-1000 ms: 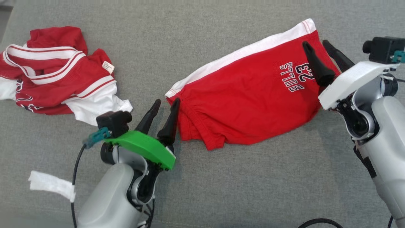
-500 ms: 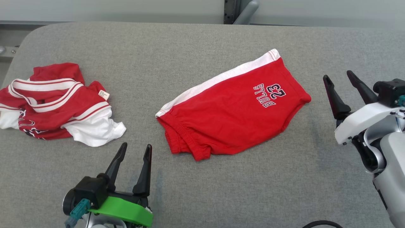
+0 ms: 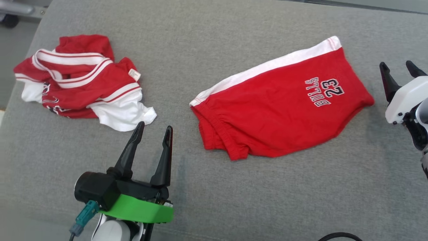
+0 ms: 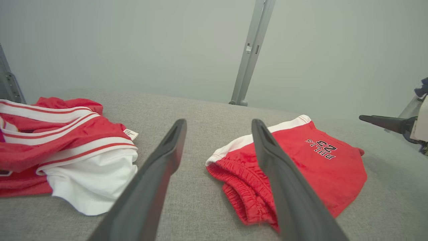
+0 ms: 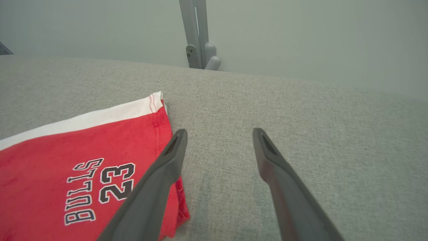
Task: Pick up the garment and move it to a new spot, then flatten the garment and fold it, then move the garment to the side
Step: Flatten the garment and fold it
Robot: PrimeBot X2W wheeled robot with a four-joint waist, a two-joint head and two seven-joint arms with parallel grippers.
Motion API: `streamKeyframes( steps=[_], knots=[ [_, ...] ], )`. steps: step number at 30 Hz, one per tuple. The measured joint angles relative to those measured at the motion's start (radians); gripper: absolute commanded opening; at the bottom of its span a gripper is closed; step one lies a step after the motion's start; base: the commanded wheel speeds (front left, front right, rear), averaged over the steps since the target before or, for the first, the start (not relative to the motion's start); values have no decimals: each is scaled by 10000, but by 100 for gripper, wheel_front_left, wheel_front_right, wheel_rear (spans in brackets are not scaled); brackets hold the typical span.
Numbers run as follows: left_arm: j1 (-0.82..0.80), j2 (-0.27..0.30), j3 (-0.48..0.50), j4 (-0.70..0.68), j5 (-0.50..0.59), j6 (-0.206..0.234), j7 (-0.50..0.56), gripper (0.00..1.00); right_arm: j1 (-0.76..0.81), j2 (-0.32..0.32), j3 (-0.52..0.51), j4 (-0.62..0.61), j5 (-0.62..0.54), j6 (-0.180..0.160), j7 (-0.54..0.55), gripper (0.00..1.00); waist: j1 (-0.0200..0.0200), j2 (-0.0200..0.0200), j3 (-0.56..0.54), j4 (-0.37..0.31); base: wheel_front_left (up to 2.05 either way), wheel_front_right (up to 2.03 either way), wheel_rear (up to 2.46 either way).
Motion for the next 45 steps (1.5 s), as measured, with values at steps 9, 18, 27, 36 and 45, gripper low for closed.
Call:
streamKeyframes(
  steps=[9,18,27,36,45],
  knots=[
    [92,-571,600,462,349,-464,0,100,-140,-63,771,1141,568,0,297,100,0,2,787,1507,0,0,0],
    [200,-771,800,667,359,-568,0,100,-537,-405,1091,1630,826,-19,719,100,0,1,1001,2013,0,0,0],
    [404,-800,1074,853,357,-612,0,100,-213,117,926,1392,3126,15,1363,0,1,3,684,1431,0,0,0],
    [1034,-807,1231,976,543,-616,0,100,1030,-274,-196,1448,4460,23,1569,0,0,2,-3,374,0,0,0],
    [1411,-514,788,1012,685,-635,0,100,1781,-1544,-1839,2290,4130,4,857,0,0,2,-553,-737,0,0,0]
  ],
)
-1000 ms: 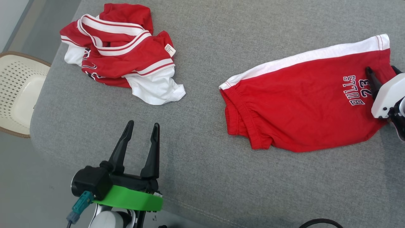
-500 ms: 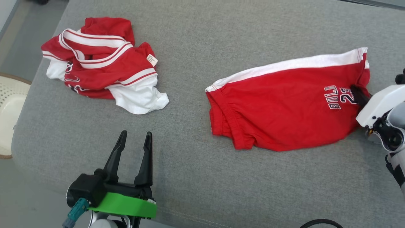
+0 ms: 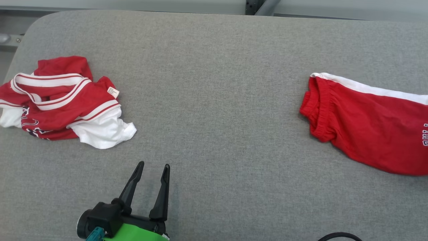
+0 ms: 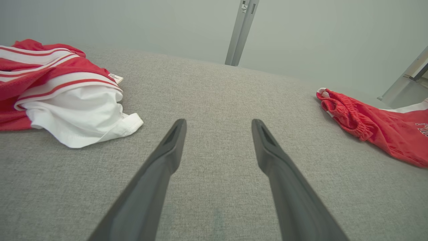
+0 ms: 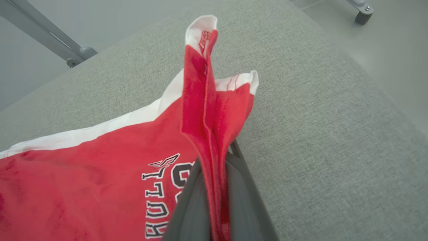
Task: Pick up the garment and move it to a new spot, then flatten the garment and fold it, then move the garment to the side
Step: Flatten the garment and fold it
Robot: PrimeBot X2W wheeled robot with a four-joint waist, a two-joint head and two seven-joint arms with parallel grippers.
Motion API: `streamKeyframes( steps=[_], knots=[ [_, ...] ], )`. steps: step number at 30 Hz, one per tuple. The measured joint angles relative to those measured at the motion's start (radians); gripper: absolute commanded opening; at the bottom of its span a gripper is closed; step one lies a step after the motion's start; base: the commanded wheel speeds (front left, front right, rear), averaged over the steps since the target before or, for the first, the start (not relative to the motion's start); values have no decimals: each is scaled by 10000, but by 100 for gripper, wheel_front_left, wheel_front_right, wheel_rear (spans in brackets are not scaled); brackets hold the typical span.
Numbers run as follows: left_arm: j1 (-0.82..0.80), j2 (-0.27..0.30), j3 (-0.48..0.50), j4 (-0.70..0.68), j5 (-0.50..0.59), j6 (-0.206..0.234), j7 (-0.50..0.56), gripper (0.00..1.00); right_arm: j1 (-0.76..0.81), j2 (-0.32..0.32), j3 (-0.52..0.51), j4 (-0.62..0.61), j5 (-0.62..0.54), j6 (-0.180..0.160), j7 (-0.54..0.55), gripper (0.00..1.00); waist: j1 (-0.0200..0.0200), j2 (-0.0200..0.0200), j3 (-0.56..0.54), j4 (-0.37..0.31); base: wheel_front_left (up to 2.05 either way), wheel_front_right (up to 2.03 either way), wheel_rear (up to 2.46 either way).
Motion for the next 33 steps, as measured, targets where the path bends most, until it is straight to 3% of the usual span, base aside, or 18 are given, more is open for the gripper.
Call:
streamKeyframes(
  steps=[5,12,18,26,27,28,33],
  knots=[
    [244,-4,-44,75,-2,-2,0,100,-178,96,38,-1083,-581,-4,-305,0,0,0,-240,-317,0,0,0],
    [379,-25,-194,265,0,-4,0,100,-406,2079,1517,-3448,-1223,-4,368,0,0,0,-347,-621,0,0,0],
    [217,105,-453,535,25,-4,0,100,-887,3795,1981,-3325,-2282,-4,399,0,0,1,-235,-615,0,0,0],
    [105,153,-460,834,-79,-4,0,100,-1406,4437,1712,-2493,-3661,-6,169,0,0,0,-116,-324,0,0,0],
    [105,136,-453,857,-94,-4,0,100,-1416,4504,1678,-2458,-3730,-6,128,20,0,0,-113,-301,0,0,0],
    [109,111,-449,878,-96,-4,0,100,-1416,4577,1661,-2458,-3799,-6,61,100,0,0,-116,-286,0,0,0],
    [161,25,-422,972,-113,-4,0,100,-1167,4635,1927,-3321,-3931,-6,42,100,0,1,-228,-285,0,0,0]
  ],
)
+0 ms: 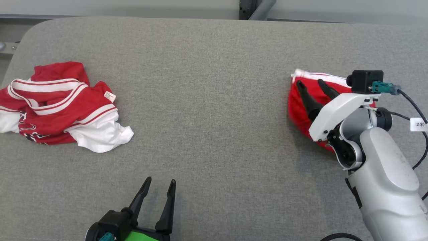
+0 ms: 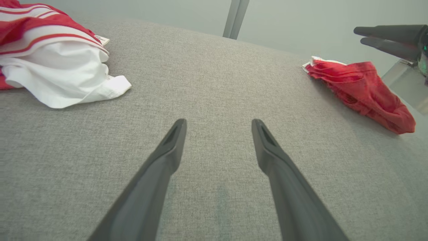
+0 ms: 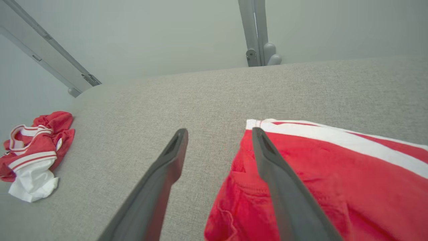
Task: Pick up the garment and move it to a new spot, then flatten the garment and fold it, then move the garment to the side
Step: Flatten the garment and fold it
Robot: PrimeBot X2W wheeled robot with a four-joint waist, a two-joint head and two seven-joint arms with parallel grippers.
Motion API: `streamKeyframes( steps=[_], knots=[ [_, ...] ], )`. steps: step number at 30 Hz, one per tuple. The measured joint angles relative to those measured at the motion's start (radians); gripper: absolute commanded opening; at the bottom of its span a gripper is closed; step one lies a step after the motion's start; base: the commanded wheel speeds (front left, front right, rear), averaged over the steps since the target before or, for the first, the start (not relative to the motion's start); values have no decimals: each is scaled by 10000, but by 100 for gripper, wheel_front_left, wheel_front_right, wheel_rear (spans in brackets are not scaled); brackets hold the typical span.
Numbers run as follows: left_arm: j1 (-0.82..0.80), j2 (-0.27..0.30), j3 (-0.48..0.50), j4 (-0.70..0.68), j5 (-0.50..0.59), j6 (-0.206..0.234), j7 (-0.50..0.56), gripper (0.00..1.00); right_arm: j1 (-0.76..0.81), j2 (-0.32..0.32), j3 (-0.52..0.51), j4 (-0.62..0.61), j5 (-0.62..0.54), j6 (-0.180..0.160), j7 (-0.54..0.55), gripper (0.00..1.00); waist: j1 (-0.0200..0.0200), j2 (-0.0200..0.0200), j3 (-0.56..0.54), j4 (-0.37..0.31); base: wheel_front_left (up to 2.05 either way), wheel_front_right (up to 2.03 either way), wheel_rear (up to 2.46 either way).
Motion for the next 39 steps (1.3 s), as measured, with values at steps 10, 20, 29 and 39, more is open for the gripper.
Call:
streamKeyframes(
  steps=[10,20,29,39],
  knots=[
    [341,-107,633,-111,-38,0,0,100,2564,-660,-2228,-4619,-86,0,-257,11,0,-1,-284,-376,0,0,0],
    [-44,-73,244,-180,-33,0,0,100,3355,-769,-3033,-2506,-2013,2,-2882,0,0,-1,240,-423,0,0,0],
    [-249,96,347,-104,-35,0,0,100,2310,-359,-2337,660,-2886,2,-4383,0,0,0,656,-18,0,0,0],
    [-192,-23,311,192,-36,0,0,100,2462,-255,-771,182,-2533,2,-4433,0,0,0,354,205,0,0,0]
  ],
)
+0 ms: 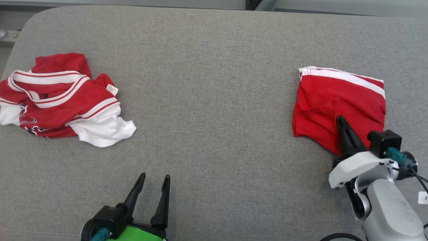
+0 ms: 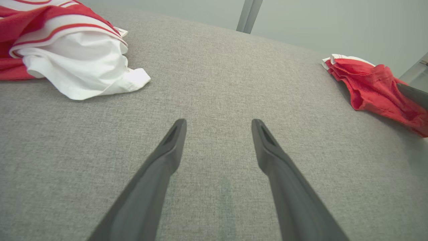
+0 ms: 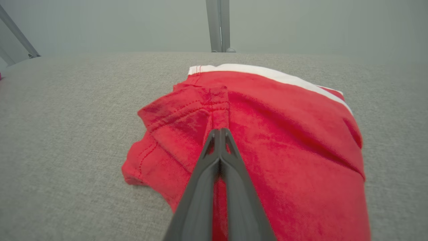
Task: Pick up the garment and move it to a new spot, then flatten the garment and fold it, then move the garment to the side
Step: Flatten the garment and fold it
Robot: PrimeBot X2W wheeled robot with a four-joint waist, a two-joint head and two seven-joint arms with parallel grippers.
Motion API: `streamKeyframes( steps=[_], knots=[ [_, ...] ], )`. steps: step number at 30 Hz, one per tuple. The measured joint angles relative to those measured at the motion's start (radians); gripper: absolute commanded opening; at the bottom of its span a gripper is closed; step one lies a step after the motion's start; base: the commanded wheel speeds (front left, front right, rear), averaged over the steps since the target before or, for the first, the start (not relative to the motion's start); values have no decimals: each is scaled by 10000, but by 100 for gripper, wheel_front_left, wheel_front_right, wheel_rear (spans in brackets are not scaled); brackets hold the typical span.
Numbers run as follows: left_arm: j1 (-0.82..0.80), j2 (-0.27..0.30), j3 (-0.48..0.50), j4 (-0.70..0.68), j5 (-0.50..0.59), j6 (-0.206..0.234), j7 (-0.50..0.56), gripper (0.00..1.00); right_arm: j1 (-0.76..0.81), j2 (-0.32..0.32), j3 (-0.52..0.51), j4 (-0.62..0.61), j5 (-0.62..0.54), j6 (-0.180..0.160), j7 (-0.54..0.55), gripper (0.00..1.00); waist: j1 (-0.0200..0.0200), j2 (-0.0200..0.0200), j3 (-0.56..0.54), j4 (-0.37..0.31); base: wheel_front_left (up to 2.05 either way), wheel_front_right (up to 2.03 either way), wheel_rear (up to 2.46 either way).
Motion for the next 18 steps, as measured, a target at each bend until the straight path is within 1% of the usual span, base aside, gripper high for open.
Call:
streamKeyframes(
  steps=[10,14,15,18],
  knots=[
    [65,-92,176,174,-2,0,0,100,69,-228,2138,798,830,0,-8,0,0,0,-408,-14,0,0,0],
    [230,-163,251,257,-33,0,0,100,293,-328,3127,698,1124,0,-8,0,0,0,-648,-7,0,0,0],
    [230,-163,251,257,-33,0,0,100,293,-328,3127,698,1124,0,-8,0,0,0,-648,-7,0,0,0],
    [418,-234,349,282,-90,0,0,100,735,-428,3605,362,1338,0,-10,0,0,0,-901,2,0,0,0]
  ],
)
